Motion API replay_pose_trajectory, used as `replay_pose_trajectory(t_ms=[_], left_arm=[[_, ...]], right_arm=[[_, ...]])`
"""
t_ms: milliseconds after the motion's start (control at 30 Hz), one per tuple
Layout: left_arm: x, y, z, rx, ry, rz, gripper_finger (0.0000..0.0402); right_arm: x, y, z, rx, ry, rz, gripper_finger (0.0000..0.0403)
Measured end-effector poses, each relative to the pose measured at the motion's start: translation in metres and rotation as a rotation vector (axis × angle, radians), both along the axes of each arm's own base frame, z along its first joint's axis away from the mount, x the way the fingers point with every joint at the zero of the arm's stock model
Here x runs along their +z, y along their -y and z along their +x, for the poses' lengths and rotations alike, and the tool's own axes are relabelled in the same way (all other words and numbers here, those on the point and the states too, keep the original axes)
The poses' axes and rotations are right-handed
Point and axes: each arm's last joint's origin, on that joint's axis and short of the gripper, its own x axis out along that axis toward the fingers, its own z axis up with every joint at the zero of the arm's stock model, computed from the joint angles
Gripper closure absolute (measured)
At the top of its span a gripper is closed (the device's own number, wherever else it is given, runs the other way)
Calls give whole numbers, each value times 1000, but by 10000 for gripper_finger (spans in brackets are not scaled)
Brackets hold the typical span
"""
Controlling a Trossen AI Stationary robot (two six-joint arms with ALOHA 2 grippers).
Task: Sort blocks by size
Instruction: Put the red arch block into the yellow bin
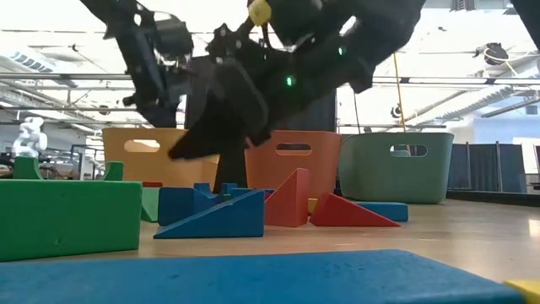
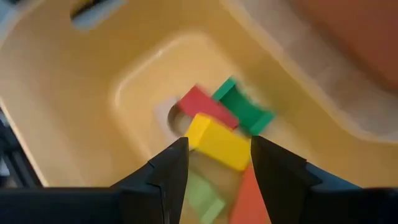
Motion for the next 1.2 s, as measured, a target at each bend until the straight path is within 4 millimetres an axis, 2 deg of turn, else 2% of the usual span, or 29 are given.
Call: replay_pose_trajectory(t_ms=[133,267,433,600,700,800,900,1200], left_arm=[[27,20,-3,-51,61,60,226],[44,43,-11,-120,118,100,226],[56,71,-22,-211,161,106,226],[61,95,-27,-290,196,94,226],[61,107,-30,-281,196,111,226],[57,119,-32,-275,199,128,226],[48,131,-31,-290,203,96,226],[12,161,-31,-306,245,41,226]], right_arm=[[-5,6,4,-8,18,-17,193],[-3,19,7,-11,29,-62,193],[2,32,15,41,-18,-161,193],[11,35,21,97,-10,-203,193],[13,37,23,139,-29,-188,193],[5,43,27,148,-73,-176,193],[-3,47,32,145,-98,-174,193],[-6,50,42,188,-89,-186,193]])
